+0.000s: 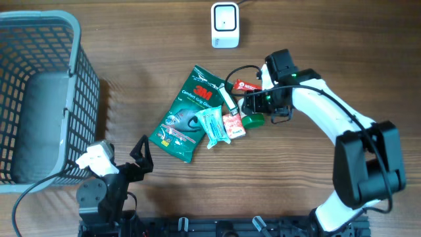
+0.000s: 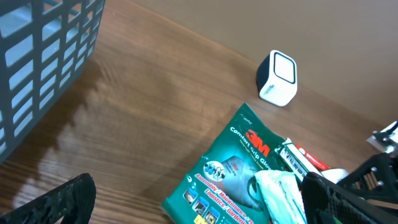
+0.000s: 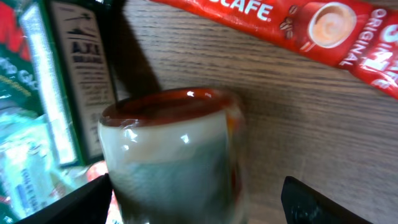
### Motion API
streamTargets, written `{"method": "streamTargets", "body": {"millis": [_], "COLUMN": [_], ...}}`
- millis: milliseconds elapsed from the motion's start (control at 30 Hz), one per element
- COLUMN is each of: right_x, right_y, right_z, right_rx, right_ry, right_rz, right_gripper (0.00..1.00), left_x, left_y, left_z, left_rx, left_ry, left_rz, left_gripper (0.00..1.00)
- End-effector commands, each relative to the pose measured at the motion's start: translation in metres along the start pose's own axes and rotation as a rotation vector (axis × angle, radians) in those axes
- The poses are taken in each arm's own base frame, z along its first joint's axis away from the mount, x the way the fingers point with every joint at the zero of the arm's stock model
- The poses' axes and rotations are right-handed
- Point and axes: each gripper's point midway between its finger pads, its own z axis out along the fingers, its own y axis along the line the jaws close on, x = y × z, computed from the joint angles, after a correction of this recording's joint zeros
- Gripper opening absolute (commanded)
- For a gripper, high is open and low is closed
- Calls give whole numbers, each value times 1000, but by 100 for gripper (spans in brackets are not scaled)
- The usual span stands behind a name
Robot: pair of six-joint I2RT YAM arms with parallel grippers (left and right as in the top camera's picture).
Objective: Scan the item barcode
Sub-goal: 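Grasp the green-labelled jar with the right gripper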
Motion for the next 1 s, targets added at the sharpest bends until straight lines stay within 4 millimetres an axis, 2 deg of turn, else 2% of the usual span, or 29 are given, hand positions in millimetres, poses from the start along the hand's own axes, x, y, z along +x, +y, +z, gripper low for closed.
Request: {"method": "streamTargets", "body": {"millis": [0, 67, 100, 200, 233, 367, 467, 567, 700, 733, 833, 933, 967], "right_x": [13, 21, 24, 22, 22, 23, 18, 35, 58, 65, 78, 85, 86], "right_y": [-7, -5, -4, -3, -2, -2, 2, 25, 73, 92, 117, 116, 115], "right_z": [31, 43, 47, 51, 51, 49, 39, 9, -53, -68, -91, -96, -97], "right_rx": [43, 51, 54, 53, 48, 50, 50, -17, -203, -305, -432, -383, -376], "right_ry": [68, 104, 115, 111, 110, 118, 131, 279, 505, 575, 705, 763, 770], "right_rz": [12, -1, -7, 18, 25, 46, 57, 141, 263, 311, 437, 542, 556], "right_gripper": [87, 87, 83, 58, 54, 52, 51, 49, 46, 46, 46, 46, 50], "left_x": [13, 26, 34, 42, 42, 42, 42, 42, 42, 42, 42, 42, 42], "left_y": [2, 8, 11, 15, 15, 15, 15, 15, 15, 15, 15, 15, 15], "left_z": [0, -1, -2, -4, -4, -4, -4, -4, -4, -4, -4, -4, -4], "left_rx": [-2, -27, -41, -56, -56, -56, -56, -56, -56, -56, -56, -56, -56], "left_ry": [52, 104, 134, 167, 167, 167, 167, 167, 167, 167, 167, 167, 167], "left_rz": [-14, -21, -25, -30, -30, -30, -30, -30, -30, -30, -30, -30, -30], "left_gripper": [100, 100, 100, 100, 100, 100, 100, 100, 100, 100, 100, 100, 100]}}
